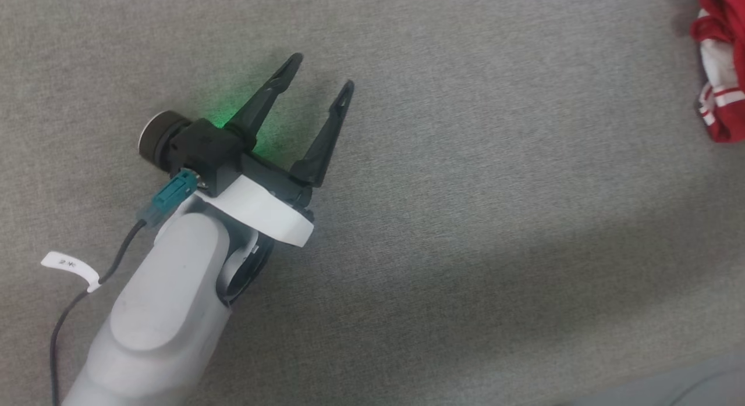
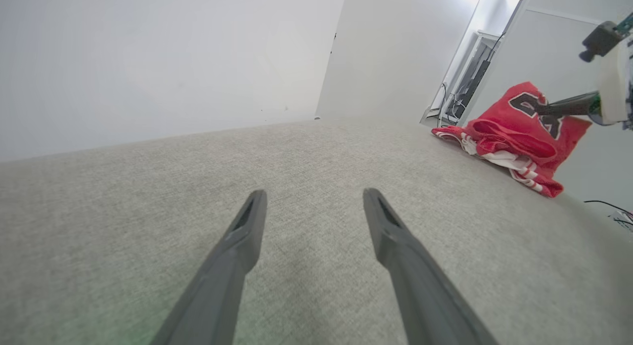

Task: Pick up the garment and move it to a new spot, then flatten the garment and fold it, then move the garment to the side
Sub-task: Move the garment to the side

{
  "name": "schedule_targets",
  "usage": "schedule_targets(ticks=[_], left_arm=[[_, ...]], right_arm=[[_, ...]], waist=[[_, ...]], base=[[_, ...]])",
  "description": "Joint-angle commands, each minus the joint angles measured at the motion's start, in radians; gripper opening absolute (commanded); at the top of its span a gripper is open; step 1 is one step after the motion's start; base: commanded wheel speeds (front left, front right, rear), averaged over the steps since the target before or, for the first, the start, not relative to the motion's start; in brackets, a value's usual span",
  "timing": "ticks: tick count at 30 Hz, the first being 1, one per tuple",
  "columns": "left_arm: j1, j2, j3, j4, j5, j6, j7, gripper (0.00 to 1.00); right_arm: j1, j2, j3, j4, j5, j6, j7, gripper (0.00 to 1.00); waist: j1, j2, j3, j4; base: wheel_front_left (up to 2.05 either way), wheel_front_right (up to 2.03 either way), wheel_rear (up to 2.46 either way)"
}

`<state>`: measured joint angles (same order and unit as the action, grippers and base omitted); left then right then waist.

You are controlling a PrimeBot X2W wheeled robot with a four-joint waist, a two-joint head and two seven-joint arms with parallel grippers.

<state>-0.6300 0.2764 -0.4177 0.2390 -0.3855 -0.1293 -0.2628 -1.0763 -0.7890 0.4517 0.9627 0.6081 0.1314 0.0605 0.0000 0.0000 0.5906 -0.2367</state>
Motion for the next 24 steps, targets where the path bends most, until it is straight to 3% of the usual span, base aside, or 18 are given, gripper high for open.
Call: schedule_targets(ticks=[1,9,10,11,12,13,24], left_arm=[[-0.008,0.005,-0.006,0.016,-0.016,-0.001,-0.002,1.0],[-0.022,0.009,-0.008,0.015,-0.036,0.001,0.0,1.0],[-0.02,0.01,-0.006,0.013,-0.038,0.001,0.0,1.0],[-0.017,0.012,-0.004,0.011,-0.038,0.001,0.0,1.0],[-0.012,0.015,-0.01,0.007,-0.044,0.001,0.0,1.0],[-0.008,0.017,-0.006,0.004,-0.046,0.001,0.0,1.0],[0.045,0.01,0.07,-0.041,-0.032,0.002,-0.001,1.0]], right_arm=[[-0.013,0.022,0.013,0.016,0.006,-0.001,-0.011,0.0],[-0.039,0.022,0.073,0.073,0.052,-0.001,-0.024,0.0],[-0.044,0.017,0.076,0.082,0.06,-0.001,-0.026,0.12],[-0.047,0.015,0.082,0.089,0.065,-0.001,-0.025,0.34],[-0.051,0.015,0.087,0.094,0.07,-0.001,-0.024,0.78],[-0.057,0.013,0.091,0.099,0.075,-0.001,-0.026,1.0],[-0.086,0.01,0.126,0.126,0.12,-0.001,-0.071,1.0]], waist=[[0.0,0.0,0.01,0.009],[0.0,0.0,0.021,0.036],[0.0,0.0,0.02,0.038],[0.0,0.0,0.018,0.039],[0.0,0.0,0.016,0.039],[0.0,0.0,0.013,0.04],[0.0,0.0,-0.048,0.041]], base=[[0.0,0.0,0.0],[0.0,0.0,0.0],[0.0,0.0,0.0],[0.0,0.0,0.0],[0.0,0.0,0.0],[0.0,0.0,0.0],[0.0,0.0,0.0]])
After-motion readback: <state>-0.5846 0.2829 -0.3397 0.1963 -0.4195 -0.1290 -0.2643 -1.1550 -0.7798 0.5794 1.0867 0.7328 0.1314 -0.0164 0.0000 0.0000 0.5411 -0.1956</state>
